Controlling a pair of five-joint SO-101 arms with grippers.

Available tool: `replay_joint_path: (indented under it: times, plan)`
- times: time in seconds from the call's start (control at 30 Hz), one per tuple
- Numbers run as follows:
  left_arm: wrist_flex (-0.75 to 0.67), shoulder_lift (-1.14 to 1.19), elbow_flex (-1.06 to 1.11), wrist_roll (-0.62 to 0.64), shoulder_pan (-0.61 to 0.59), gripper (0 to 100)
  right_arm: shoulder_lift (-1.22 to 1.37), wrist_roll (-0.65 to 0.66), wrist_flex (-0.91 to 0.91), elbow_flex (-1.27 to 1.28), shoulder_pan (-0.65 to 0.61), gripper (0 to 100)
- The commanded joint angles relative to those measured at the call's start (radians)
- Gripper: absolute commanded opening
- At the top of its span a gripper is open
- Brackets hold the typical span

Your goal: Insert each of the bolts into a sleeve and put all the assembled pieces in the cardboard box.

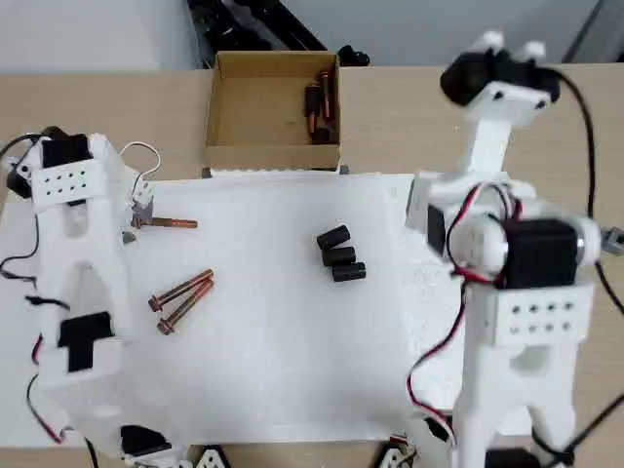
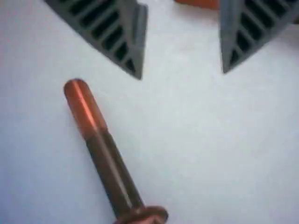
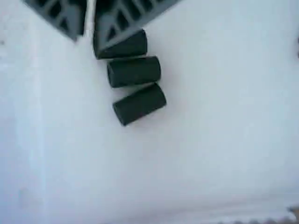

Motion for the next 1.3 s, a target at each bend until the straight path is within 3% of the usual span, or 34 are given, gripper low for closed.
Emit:
replay_joint_path:
  times: [0.0, 0.37, 0.67, 1.27]
  plan:
    - [0.008, 0.048, -0.113, 0.018, -0.005, 12, -0.13, 0.064, -0.047, 0.126, 0.01, 0.9]
    - [0.003, 0.193, -0.236, 0.146, 0.009, 12, -0.624, 0.212, -0.297, 0.68, 0.01, 0.7]
    - [-0.005, 0.276, -0.335, 0.172, 0.038, 12, -0.886, 0.219, -0.418, 0.95, 0.01, 0.5]
    - [-0.005, 0.489, -0.46, 0.219, 0.032, 12, -0.958, 0.224, -0.481, 1.063, 0.01, 0.5]
